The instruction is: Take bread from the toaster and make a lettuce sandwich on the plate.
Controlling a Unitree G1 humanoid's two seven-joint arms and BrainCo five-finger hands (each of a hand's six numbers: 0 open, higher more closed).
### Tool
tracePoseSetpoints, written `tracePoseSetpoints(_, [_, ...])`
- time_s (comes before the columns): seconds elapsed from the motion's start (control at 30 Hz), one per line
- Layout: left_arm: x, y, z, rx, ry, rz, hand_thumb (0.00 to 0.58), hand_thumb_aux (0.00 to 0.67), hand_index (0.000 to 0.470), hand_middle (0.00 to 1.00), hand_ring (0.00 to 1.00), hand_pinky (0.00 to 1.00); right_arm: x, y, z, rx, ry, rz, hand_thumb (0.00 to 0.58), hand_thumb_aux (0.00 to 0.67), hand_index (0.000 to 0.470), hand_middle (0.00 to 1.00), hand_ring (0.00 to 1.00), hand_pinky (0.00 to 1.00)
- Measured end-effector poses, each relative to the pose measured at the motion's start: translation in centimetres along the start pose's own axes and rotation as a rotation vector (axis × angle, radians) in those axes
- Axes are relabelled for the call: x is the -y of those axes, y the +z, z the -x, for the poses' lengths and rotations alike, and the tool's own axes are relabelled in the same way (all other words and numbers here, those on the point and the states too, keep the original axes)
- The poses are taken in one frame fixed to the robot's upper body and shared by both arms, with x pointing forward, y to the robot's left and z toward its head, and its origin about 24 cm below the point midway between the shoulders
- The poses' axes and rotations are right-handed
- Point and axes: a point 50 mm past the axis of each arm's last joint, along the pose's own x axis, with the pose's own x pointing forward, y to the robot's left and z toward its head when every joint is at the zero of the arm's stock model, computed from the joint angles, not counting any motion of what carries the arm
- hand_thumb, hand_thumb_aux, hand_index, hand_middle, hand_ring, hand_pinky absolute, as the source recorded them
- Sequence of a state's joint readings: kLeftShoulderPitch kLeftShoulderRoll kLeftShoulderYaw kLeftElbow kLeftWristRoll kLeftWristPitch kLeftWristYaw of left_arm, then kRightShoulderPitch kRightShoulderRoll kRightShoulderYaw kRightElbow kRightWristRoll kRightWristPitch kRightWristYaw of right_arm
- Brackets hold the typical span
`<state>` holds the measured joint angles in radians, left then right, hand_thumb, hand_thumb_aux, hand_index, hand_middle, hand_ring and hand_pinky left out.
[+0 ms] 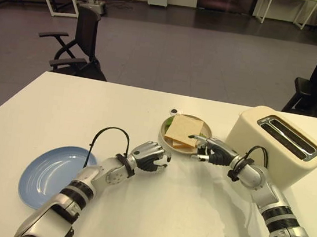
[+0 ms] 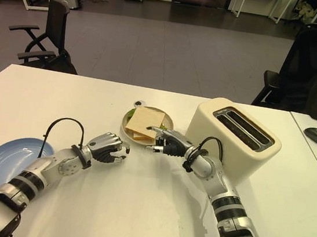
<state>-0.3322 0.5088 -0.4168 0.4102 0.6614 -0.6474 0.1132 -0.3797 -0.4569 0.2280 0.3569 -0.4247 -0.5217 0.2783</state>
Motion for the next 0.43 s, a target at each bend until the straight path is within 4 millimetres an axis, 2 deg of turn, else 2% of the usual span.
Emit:
tracePoseSetpoints(0.03, [-1.2, 0.8, 0.3, 0.032, 0.063, 0.033, 0.352, 0.25, 0.175, 1.0, 1.0, 1.0, 0.8, 0.4, 0.3, 0.022, -0.054, -0.002, 0.0, 0.0, 0.0, 0.0, 0.0, 0.0])
tracePoseSetpoints(0.07, [-2.7, 1.5, 0.5, 0.064, 0.135, 0.066, 0.371, 0.268, 0.188, 1.0, 1.0, 1.0, 1.5, 0.7, 0.6, 0.043, -0.105, 0.001, 0.0, 0.0, 0.0, 0.0, 0.0, 0.0])
tracePoseSetpoints(0.1, [-4.3, 2.1, 0.6, 0.097, 0.201, 0.091, 0.346, 0.244, 0.171, 1.0, 1.0, 1.0, 1.9, 1.1, 0.8, 0.065, -0.143, 0.002, 0.0, 0.0, 0.0, 0.0, 0.0, 0.0])
tracePoseSetpoints(0.13, [-5.5, 2.6, 0.6, 0.123, 0.25, 0.116, 0.194, 0.123, 0.087, 1.0, 1.0, 1.0, 2.1, 1.4, 1.0, 0.084, -0.172, -0.006, 0.0, 0.0, 0.0, 0.0, 0.0, 0.0])
tracePoseSetpoints(0.17, [-6.0, 2.8, 0.6, 0.131, 0.274, 0.143, 0.0, 0.0, 0.0, 0.98, 0.98, 0.98, 2.1, 1.5, 1.0, 0.092, -0.191, -0.019, 0.0, 0.0, 0.0, 0.0, 0.0, 0.0])
tracePoseSetpoints(0.2, [-6.2, 2.8, 0.7, 0.133, 0.286, 0.163, 0.0, 0.0, 0.0, 0.93, 0.93, 0.93, 2.0, 1.6, 0.9, 0.101, -0.206, -0.034, 0.0, 0.0, 0.0, 0.0, 0.0, 0.0])
tracePoseSetpoints(0.23, [-6.5, 2.9, 0.7, 0.141, 0.321, 0.214, 0.0, 0.0, 0.0, 0.82, 0.82, 0.82, 1.8, 2.0, 0.8, 0.138, -0.241, -0.069, 0.0, 0.0, 0.0, 0.0, 0.0, 0.0])
tracePoseSetpoints(0.27, [-6.6, 3.0, 0.7, 0.15, 0.348, 0.26, 0.0, 0.0, 0.0, 0.35, 0.35, 0.35, 1.7, 2.4, 0.6, 0.175, -0.273, -0.108, 0.0, 0.0, 0.0, 0.0, 0.0, 0.0])
tracePoseSetpoints(0.3, [-6.7, 3.1, 0.7, 0.157, 0.356, 0.287, 0.0, 0.0, 0.0, 0.07, 0.07, 0.07, 1.6, 2.6, 0.5, 0.201, -0.297, -0.143, 0.0, 0.0, 0.0, 0.0, 0.0, 0.0])
tracePoseSetpoints(0.33, [-6.7, 3.1, 0.8, 0.157, 0.366, 0.311, 0.0, 0.0, 0.0, 0.0, 0.0, 0.0, 1.6, 2.7, 0.4, 0.223, -0.325, -0.183, 0.0, 0.0, 0.0, 0.0, 0.0, 0.0])
tracePoseSetpoints(0.43, [-6.3, 2.9, 0.9, 0.152, 0.369, 0.355, 0.0, 0.0, 0.0, 0.0, 0.0, 0.0, 1.4, 2.9, -0.2, 0.295, -0.397, -0.333, 0.0, 0.0, 0.0, 0.0, 0.0, 0.0])
